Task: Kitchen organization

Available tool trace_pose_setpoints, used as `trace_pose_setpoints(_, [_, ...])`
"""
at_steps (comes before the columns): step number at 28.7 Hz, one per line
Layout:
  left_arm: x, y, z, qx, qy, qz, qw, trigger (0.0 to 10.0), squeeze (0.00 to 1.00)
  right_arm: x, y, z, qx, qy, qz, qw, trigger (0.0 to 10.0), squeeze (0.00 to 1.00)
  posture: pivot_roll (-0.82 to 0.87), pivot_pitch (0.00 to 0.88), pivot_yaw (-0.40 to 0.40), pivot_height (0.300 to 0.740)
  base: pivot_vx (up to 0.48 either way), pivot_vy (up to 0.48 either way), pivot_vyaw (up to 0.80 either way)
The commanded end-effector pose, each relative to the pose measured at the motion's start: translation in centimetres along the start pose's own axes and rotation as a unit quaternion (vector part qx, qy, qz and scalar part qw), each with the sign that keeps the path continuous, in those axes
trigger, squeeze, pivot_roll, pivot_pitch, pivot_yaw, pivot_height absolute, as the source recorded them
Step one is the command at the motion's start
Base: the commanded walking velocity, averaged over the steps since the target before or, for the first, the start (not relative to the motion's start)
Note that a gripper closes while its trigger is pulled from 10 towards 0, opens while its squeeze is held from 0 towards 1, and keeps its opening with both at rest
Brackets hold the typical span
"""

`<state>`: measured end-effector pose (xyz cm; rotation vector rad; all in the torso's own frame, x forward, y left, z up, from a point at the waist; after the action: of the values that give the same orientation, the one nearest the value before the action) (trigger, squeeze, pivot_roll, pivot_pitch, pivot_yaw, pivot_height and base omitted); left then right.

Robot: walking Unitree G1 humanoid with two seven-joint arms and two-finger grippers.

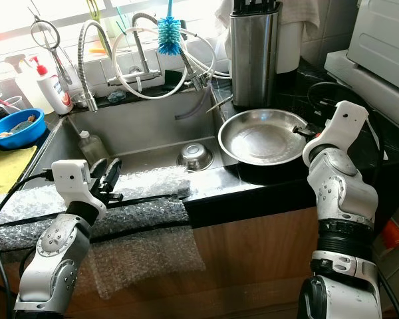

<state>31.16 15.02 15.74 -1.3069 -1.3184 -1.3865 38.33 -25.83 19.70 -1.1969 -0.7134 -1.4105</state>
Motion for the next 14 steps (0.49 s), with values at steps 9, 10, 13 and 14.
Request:
trace_pose_setpoints(9, [0.8,0.3,0.7,0.018,0.016,-0.011,1.0,10.0,0.0,3.3,-0.9,3.4,0.089,0.094,-0.086,0.988,0.0,0.0,-0.09,0.0,0.169,0.74,0.0,0.0,0.0])
trace_pose_setpoints(10, [0.8,0.3,0.8,0.021,0.016,-0.013,1.0,10.0,0.0,4.0,-1.2,3.8,0.107,0.12,-0.105,0.981,0.0,0.0,-0.09,0.0,0.169,0.74,0.0,0.0,0.0])
trace_pose_setpoints(13, [0.9,0.4,1.1,0.032,0.011,-0.016,0.999,10.0,0.0,4.9,-1.7,4.6,0.138,0.163,-0.13,0.968,10.0,0.0,-0.09,0.0,0.169,0.74,0.0,0.0,0.0])
trace_pose_setpoints(14, [1.0,0.4,1.2,0.034,0.01,-0.016,0.999,10.0,0.0,5.0,-1.8,4.7,0.142,0.168,-0.133,0.966,10.0,0.0,-0.09,0.0,0.169,0.74,0.0,0.0,0.0])
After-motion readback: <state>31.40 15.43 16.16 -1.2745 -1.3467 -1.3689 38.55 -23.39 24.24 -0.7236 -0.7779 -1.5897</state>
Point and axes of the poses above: a point about 5 cm out from each wrist's last joint towards the gripper, its own y axis pointing out of the wrist towards the gripper, its own x axis along the axis of the wrist's last joint, z = x × y, the point moved 3 cm from there along y, pointing out of the wrist towards the gripper, and after that the axes turned 3 degrees about y, right-handed, at the moved point
